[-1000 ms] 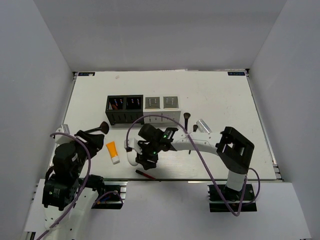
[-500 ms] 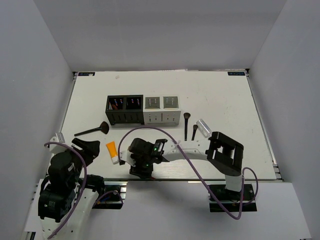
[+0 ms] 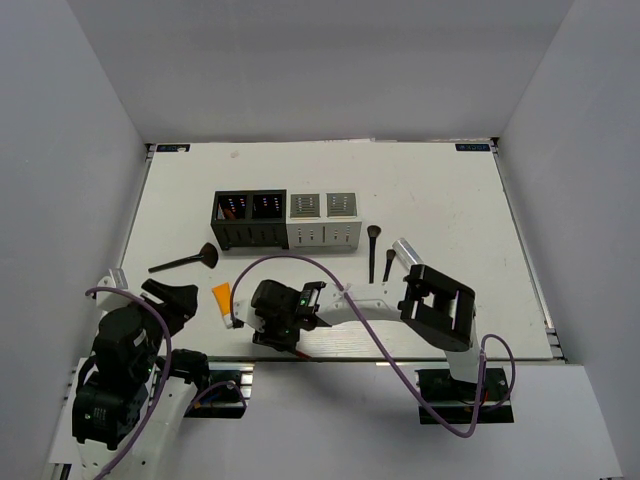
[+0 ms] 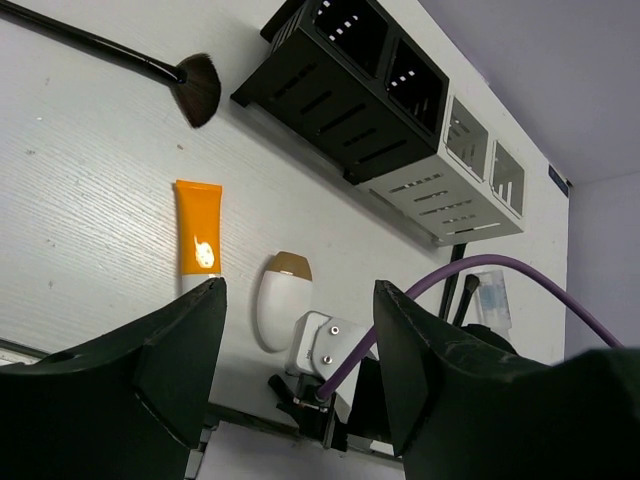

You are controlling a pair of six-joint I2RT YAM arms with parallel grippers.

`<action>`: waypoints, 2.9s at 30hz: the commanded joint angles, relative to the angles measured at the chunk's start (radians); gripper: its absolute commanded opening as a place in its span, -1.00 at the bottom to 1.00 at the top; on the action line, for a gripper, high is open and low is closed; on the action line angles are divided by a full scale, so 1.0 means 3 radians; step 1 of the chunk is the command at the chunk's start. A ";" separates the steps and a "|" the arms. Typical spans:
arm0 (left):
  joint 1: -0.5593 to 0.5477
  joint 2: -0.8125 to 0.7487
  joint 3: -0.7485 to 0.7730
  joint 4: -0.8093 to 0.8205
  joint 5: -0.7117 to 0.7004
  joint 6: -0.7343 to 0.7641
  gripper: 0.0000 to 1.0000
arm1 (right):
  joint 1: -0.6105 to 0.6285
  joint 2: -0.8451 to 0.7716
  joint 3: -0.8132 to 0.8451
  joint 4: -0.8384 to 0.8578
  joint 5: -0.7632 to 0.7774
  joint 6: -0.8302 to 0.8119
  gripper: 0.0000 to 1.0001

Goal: Organize the makeup

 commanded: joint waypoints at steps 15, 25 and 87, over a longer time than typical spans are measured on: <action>-0.0010 0.0009 0.0042 -0.0031 -0.0100 0.0083 0.35 | 0.0003 0.0049 -0.0192 -0.0072 -0.0025 -0.0100 -0.95; -0.0010 0.0101 0.0012 0.0214 -0.0095 0.0154 0.22 | -0.0294 -0.0503 0.0195 -0.0783 -0.1293 -0.0621 -1.00; 0.0051 0.0786 -0.0080 0.0695 0.0196 -0.0204 0.23 | -0.1721 0.1650 0.2564 0.3225 -0.1703 0.0713 0.08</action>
